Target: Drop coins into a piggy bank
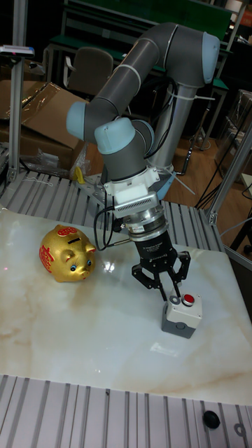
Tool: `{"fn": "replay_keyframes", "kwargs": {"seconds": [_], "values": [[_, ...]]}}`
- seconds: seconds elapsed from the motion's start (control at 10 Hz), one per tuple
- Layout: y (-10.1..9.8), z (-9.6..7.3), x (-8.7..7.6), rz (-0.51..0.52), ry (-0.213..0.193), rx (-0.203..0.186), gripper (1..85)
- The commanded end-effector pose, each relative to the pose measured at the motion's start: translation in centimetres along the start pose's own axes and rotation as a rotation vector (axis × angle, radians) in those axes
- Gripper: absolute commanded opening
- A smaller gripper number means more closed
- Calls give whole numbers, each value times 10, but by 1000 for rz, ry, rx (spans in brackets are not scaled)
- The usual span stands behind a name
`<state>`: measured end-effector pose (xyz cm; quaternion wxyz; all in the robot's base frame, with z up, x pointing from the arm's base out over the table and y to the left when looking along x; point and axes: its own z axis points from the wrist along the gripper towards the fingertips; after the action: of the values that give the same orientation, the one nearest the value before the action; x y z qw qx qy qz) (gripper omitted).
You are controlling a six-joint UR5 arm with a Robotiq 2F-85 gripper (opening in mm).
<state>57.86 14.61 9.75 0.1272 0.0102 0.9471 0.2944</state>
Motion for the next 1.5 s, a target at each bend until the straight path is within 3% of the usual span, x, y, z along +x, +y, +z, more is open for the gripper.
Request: {"fn": "replay_keyframes", "kwargs": {"seconds": [0.0,0.7,1.0,1.1,1.4], "values": [[6,-1,-5,14,-14,-32,327],[-1,-7,5,2,28,-6,293],[-3,-7,4,-13,26,-2,283],[2,-7,2,-2,16,-21,297],[0,-7,2,38,18,-10,307]]}}
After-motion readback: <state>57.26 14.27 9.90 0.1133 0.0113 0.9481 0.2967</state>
